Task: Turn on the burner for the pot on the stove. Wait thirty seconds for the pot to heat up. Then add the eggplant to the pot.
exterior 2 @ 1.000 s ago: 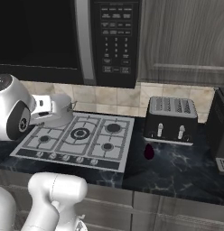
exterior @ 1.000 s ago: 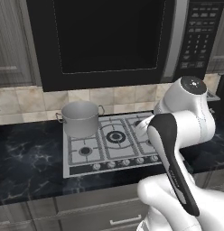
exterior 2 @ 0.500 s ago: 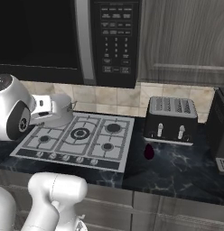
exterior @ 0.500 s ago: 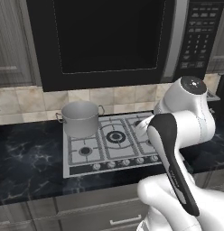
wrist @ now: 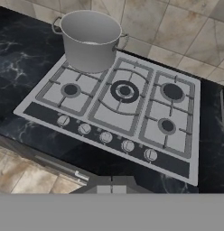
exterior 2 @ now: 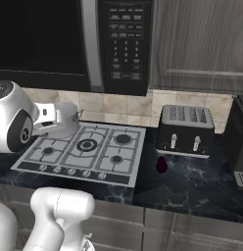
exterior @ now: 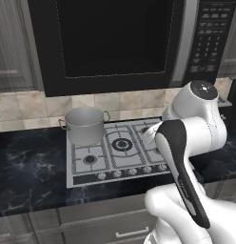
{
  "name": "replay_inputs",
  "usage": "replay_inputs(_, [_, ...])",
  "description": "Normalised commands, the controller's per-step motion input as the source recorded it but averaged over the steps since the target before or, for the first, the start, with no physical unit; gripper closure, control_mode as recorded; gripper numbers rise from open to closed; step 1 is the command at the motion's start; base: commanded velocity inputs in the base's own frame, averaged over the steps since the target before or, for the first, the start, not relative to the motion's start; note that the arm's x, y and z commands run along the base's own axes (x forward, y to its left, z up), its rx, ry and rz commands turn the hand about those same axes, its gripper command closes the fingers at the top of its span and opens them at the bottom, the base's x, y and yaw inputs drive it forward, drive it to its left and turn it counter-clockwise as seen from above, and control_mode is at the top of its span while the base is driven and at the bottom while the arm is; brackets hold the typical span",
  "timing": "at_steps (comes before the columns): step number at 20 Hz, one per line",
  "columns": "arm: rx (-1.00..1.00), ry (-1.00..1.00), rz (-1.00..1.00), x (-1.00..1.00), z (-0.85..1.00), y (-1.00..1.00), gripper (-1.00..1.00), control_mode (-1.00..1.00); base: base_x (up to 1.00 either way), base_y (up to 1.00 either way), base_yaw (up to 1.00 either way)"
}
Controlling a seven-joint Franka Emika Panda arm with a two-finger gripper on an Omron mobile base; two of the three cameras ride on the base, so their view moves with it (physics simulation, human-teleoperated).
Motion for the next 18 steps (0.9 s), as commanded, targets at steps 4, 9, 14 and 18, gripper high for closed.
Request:
replay_inputs(4, [0.0, 0.0, 0.0, 0.0, 0.0, 0.0, 1.0, -1.0, 0.0, 0.0, 0.0])
replay_inputs(9, [0.0, 0.0, 0.0, 0.0, 0.0, 0.0, 1.0, -1.0, 0.0, 0.0, 0.0])
replay_inputs(14, [0.0, 0.0, 0.0, 0.0, 0.0, 0.0, 1.0, -1.0, 0.0, 0.0, 0.0])
replay_inputs(18, [0.0, 0.0, 0.0, 0.0, 0.0, 0.0, 1.0, -1.0, 0.0, 0.0, 0.0])
